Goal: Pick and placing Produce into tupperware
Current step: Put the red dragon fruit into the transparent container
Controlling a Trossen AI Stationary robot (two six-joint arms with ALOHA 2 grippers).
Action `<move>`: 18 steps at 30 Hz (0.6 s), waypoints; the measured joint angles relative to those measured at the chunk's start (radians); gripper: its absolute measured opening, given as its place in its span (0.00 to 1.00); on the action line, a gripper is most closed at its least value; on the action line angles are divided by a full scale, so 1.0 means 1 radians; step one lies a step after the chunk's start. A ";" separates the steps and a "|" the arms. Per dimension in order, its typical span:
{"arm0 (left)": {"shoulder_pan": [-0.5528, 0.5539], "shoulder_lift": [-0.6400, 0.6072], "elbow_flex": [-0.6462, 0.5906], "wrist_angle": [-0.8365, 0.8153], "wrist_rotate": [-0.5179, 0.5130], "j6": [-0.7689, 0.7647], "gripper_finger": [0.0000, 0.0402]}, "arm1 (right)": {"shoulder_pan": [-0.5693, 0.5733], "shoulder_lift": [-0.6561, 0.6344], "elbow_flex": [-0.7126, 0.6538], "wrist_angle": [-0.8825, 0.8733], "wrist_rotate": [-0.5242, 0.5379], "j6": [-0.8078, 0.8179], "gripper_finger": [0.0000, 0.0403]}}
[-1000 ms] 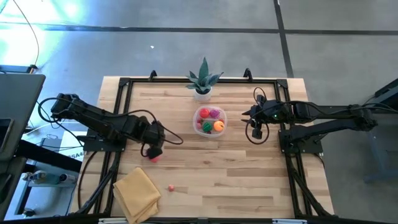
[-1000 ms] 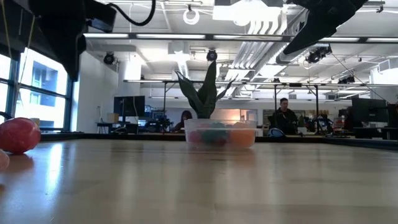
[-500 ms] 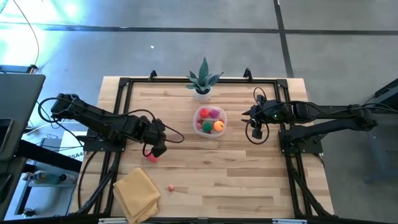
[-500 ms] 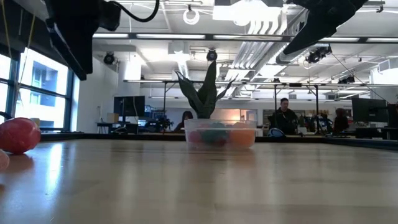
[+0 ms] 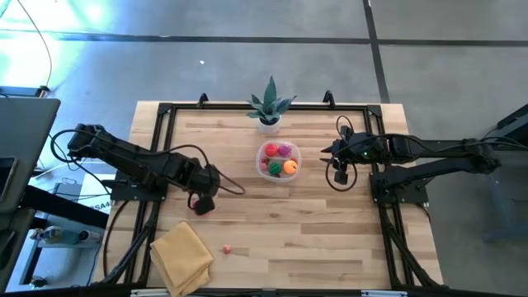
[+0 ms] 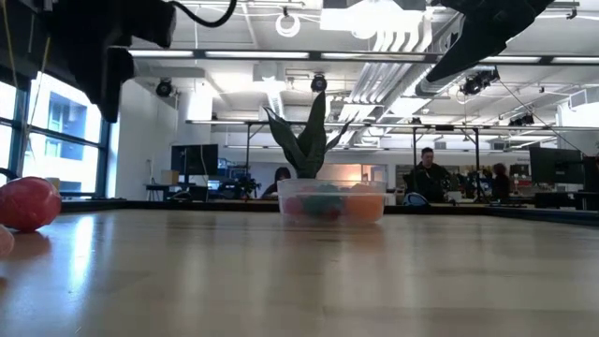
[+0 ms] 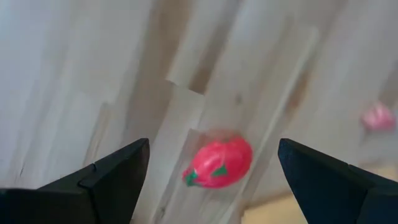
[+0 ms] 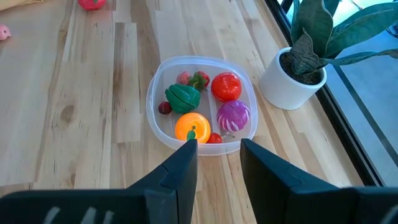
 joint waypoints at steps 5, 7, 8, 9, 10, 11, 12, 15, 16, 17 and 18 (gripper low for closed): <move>0.001 0.000 -0.039 -0.003 0.041 0.033 0.86 | 0.000 0.000 0.000 0.000 0.000 0.000 0.28; 0.001 0.000 -0.056 -0.006 0.039 -0.022 0.86 | 0.000 0.000 0.000 0.000 0.000 0.000 0.28; 0.001 0.000 -0.065 -0.012 0.034 -0.039 0.86 | 0.000 0.000 0.000 0.000 0.000 0.000 0.28; 0.000 0.000 -0.075 -0.019 0.023 -0.043 0.86 | 0.000 0.000 0.000 0.000 0.000 0.000 0.28; 0.000 0.000 -0.084 -0.030 0.004 -0.024 0.86 | 0.000 0.000 0.000 0.000 0.000 0.000 0.28; 0.000 0.000 -0.095 -0.041 -0.022 0.017 0.86 | 0.000 0.000 0.000 0.000 0.000 0.000 0.28; 0.000 0.000 -0.107 -0.046 -0.051 0.071 0.86 | 0.000 0.000 0.000 0.000 0.000 0.000 0.28; 0.000 0.000 -0.143 -0.043 -0.097 0.246 0.86 | 0.000 0.000 0.000 0.000 0.000 0.000 0.28; 0.000 0.000 -0.154 -0.043 -0.098 0.305 0.86 | 0.000 0.000 0.000 0.000 0.000 0.000 0.28; 0.000 0.000 -0.165 -0.043 -0.098 0.364 0.86 | 0.000 0.000 0.000 0.000 0.000 0.000 0.28; 0.000 0.000 -0.173 -0.043 -0.098 0.419 0.86 | 0.000 0.000 0.000 0.000 0.000 0.000 0.28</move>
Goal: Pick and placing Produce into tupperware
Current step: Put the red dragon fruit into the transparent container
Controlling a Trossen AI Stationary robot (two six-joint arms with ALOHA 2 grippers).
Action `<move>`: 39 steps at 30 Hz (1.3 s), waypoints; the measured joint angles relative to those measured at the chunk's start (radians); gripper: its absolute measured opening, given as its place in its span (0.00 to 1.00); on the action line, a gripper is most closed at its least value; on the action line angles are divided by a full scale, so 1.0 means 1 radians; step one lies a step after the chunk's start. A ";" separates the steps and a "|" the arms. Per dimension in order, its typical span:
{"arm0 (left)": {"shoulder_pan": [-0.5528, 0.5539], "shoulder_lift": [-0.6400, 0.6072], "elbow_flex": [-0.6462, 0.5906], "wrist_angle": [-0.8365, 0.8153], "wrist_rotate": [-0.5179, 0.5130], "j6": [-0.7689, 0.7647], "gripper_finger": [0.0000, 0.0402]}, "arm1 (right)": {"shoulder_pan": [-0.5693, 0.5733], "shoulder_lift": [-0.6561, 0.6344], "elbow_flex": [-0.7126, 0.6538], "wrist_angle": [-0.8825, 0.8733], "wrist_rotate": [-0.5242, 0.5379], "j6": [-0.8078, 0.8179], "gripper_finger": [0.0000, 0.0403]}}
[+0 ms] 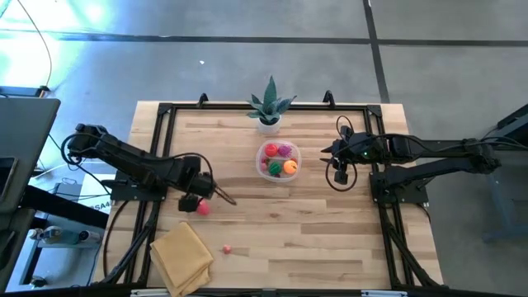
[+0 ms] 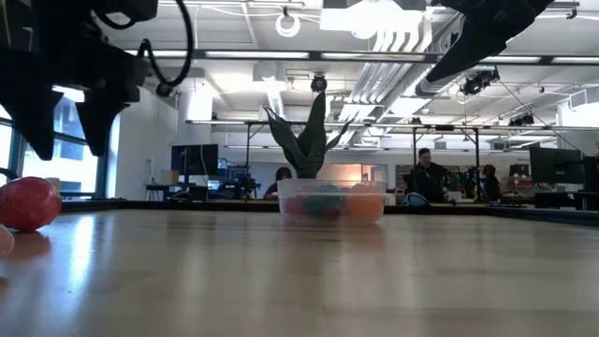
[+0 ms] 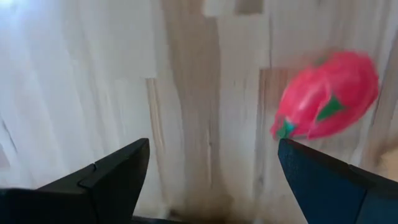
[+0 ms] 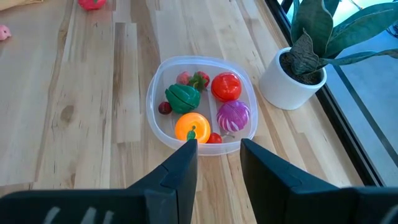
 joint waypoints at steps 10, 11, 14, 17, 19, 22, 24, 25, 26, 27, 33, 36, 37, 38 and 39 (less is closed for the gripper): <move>0.000 0.000 -0.011 0.129 0.080 0.303 0.86 | 0.000 0.000 0.000 0.000 0.000 0.000 0.28; -0.001 0.001 -0.011 0.130 0.098 0.315 0.86 | 0.000 0.000 0.000 0.000 0.000 0.000 0.28; -0.001 0.012 -0.011 0.123 0.176 0.321 0.86 | 0.000 0.000 0.000 0.000 0.000 0.000 0.28; -0.008 0.034 -0.011 0.123 0.211 0.321 0.86 | 0.000 0.000 0.000 0.000 0.000 0.000 0.28; -0.021 0.053 -0.012 0.123 0.211 0.328 0.86 | 0.000 0.000 0.000 0.000 0.000 0.000 0.28; -0.045 0.094 -0.011 0.124 0.211 0.390 0.86 | 0.000 0.000 0.000 0.000 0.000 0.000 0.28; -0.057 0.124 -0.011 0.134 0.212 0.425 0.86 | 0.000 0.000 0.000 0.000 0.000 0.000 0.28; -0.063 0.139 -0.011 0.143 0.211 0.439 0.86 | 0.000 0.000 0.000 0.000 0.000 0.000 0.28; -0.069 0.154 -0.011 0.152 0.211 0.451 0.86 | 0.000 0.000 0.000 0.000 0.000 0.000 0.28; -0.069 0.168 -0.011 0.167 0.212 0.460 0.86 | 0.000 0.000 0.000 -0.001 0.000 0.000 0.28; -0.067 0.259 -0.011 0.233 0.212 0.503 0.86 | 0.000 0.000 0.000 0.000 0.000 0.000 0.28; -0.068 0.293 -0.011 0.229 0.213 0.523 0.86 | 0.000 0.000 0.000 0.000 0.000 0.000 0.28; -0.068 0.300 -0.011 0.230 0.212 0.523 0.86 | 0.000 0.000 0.000 0.000 0.000 0.000 0.28; -0.066 0.308 -0.011 0.231 0.212 0.523 0.86 | 0.000 0.000 0.000 0.000 0.000 0.000 0.28; -0.066 0.314 -0.011 0.231 0.212 0.523 0.86 | 0.000 0.000 0.000 0.000 0.000 0.000 0.28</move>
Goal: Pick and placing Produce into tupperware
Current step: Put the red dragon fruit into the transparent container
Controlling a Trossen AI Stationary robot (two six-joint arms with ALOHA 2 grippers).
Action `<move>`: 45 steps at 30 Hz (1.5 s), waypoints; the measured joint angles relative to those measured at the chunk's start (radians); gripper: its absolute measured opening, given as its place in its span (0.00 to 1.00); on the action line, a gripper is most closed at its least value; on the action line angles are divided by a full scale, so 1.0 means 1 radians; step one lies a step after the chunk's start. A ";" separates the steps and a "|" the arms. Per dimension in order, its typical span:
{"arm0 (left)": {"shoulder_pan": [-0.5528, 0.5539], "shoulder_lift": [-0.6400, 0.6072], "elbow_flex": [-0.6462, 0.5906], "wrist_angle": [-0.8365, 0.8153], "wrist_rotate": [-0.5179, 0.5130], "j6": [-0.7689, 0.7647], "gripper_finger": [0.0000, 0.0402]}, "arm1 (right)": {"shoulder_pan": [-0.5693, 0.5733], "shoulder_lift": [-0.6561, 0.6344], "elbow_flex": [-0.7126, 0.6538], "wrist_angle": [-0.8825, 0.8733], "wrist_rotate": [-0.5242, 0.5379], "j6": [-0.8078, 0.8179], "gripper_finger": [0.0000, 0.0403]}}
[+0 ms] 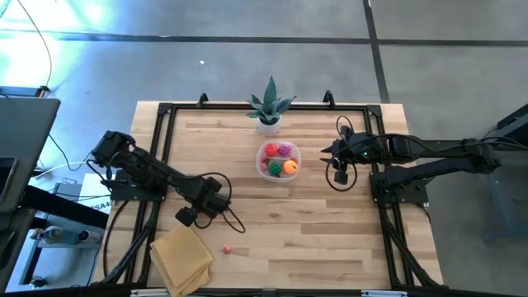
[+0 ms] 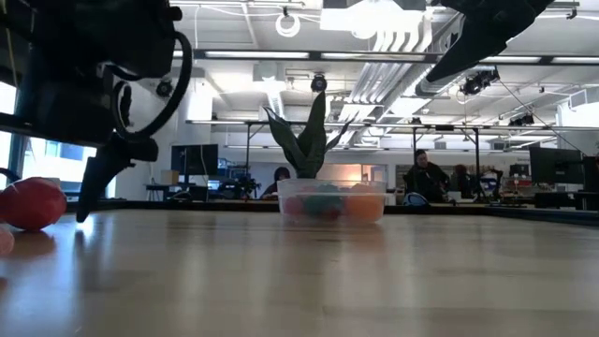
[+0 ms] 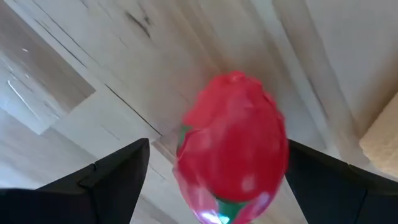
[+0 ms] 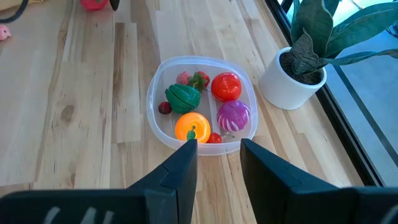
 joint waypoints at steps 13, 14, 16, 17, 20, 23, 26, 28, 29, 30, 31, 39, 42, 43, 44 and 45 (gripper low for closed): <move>0.000 0.012 0.000 0.049 -0.021 -0.072 0.86 | 0.000 0.000 0.000 0.000 0.000 0.000 0.28; 0.000 0.012 0.000 0.049 -0.021 -0.073 0.86 | 0.000 0.000 0.000 0.000 0.000 0.000 0.28; 0.000 0.012 0.000 0.049 -0.020 -0.075 0.86 | 0.000 0.000 0.000 0.000 0.000 0.000 0.28; 0.000 0.012 0.000 0.049 -0.020 -0.080 0.86 | 0.000 0.000 0.000 0.000 0.000 0.000 0.28; 0.000 0.012 0.000 0.045 -0.012 -0.120 0.86 | 0.000 0.000 0.000 0.000 0.000 0.000 0.28; 0.000 0.012 0.000 0.025 -0.009 -0.181 0.86 | 0.000 0.000 0.000 0.000 0.000 0.000 0.28; 0.001 0.012 0.000 0.018 -0.009 -0.266 0.86 | 0.000 0.000 0.000 0.000 0.000 0.000 0.28; 0.000 0.012 0.000 0.034 -0.009 -0.320 0.86 | 0.000 0.000 0.000 0.000 0.000 0.000 0.28; 0.000 0.012 0.000 0.047 -0.009 -0.344 0.86 | 0.000 0.000 0.000 0.000 0.000 0.000 0.28; 0.000 0.012 0.000 0.059 -0.009 -0.367 0.86 | 0.000 0.000 0.000 0.000 0.000 0.000 0.28; 0.000 0.012 0.000 0.070 -0.009 -0.387 0.86 | 0.000 0.000 0.000 0.000 0.000 0.000 0.28; 0.000 0.012 0.000 0.097 0.008 -0.642 0.86 | 0.000 0.000 0.000 0.000 0.000 0.000 0.28; 0.000 0.012 0.000 0.097 0.031 -0.739 0.86 | 0.000 0.000 0.000 0.000 0.000 0.000 0.28; 0.000 0.012 0.000 0.097 0.034 -0.767 0.86 | 0.000 0.000 0.000 0.000 0.000 0.000 0.28; 0.000 0.012 0.000 0.097 0.039 -0.796 0.86 | 0.000 0.000 0.000 0.000 0.000 0.000 0.28; 0.000 0.012 0.000 0.097 0.047 -0.826 0.86 | 0.000 0.000 0.000 0.000 0.000 0.000 0.28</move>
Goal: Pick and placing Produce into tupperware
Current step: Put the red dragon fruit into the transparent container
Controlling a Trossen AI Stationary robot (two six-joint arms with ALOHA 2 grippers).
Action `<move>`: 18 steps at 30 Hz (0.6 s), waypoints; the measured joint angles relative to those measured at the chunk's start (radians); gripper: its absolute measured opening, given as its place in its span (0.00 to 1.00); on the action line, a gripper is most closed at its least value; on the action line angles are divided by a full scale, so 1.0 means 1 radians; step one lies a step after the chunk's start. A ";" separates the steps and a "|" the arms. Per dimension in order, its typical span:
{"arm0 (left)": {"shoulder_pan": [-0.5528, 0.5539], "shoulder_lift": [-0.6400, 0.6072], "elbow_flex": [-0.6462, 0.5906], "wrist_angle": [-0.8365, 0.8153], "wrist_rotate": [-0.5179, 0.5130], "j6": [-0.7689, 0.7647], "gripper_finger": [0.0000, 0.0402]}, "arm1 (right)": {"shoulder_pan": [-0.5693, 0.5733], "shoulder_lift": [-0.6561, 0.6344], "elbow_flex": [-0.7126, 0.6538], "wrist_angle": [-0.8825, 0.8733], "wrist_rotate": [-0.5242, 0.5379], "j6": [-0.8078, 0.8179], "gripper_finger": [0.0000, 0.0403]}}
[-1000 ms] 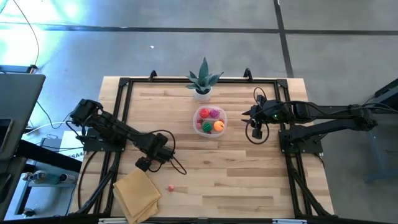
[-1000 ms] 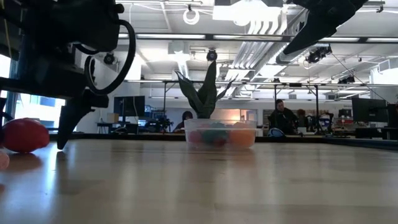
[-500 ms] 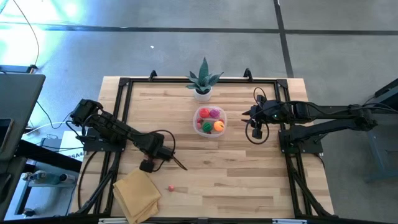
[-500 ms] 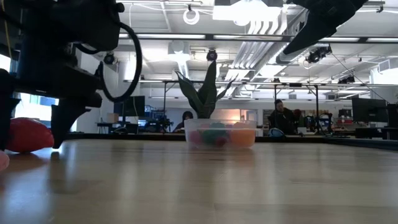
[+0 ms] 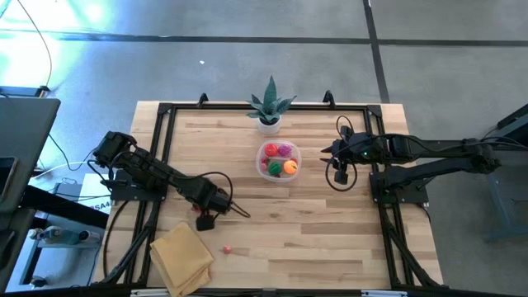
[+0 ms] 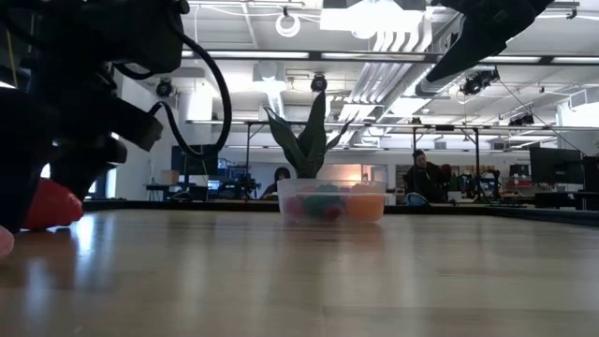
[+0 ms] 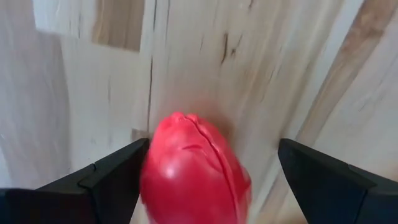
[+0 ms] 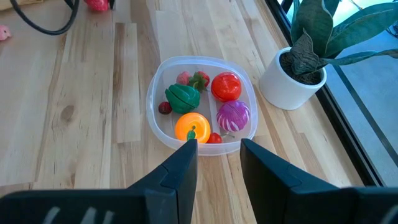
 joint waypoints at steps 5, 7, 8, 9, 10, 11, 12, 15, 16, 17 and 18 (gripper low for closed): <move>0.000 0.000 0.000 0.000 0.016 -0.154 0.86 | 0.000 0.000 0.000 0.000 0.000 0.000 0.28; 0.000 0.000 0.000 -0.002 0.016 -0.215 0.86 | 0.000 0.000 0.000 0.000 0.000 0.000 0.28; 0.000 0.000 0.000 -0.002 0.016 -0.238 0.86 | 0.000 0.000 0.000 0.000 0.000 0.000 0.28; 0.000 0.000 0.000 -0.002 0.016 -0.257 0.86 | 0.000 0.000 0.000 0.000 0.000 0.000 0.28; 0.000 0.000 0.000 -0.003 0.016 -0.276 0.86 | 0.000 0.000 0.000 0.000 0.000 0.000 0.28; 0.000 0.000 0.000 -0.005 0.016 -0.293 0.86 | 0.000 0.000 0.000 0.000 0.000 0.000 0.28; 0.000 0.000 0.000 -0.009 0.016 -0.308 0.86 | 0.000 0.000 0.000 0.000 0.000 0.000 0.28; 0.000 0.000 0.000 -0.031 0.012 -0.327 0.86 | 0.000 0.000 0.000 0.000 0.000 0.000 0.28; 0.000 0.000 0.000 -0.034 0.007 -0.326 0.86 | 0.000 0.000 0.000 0.000 0.000 0.000 0.28; 0.000 0.000 0.000 -0.035 0.001 -0.320 0.86 | 0.000 0.000 0.000 0.000 0.000 0.000 0.28; 0.000 0.000 0.000 -0.036 -0.003 -0.318 0.86 | 0.000 0.000 0.000 0.000 0.000 0.000 0.28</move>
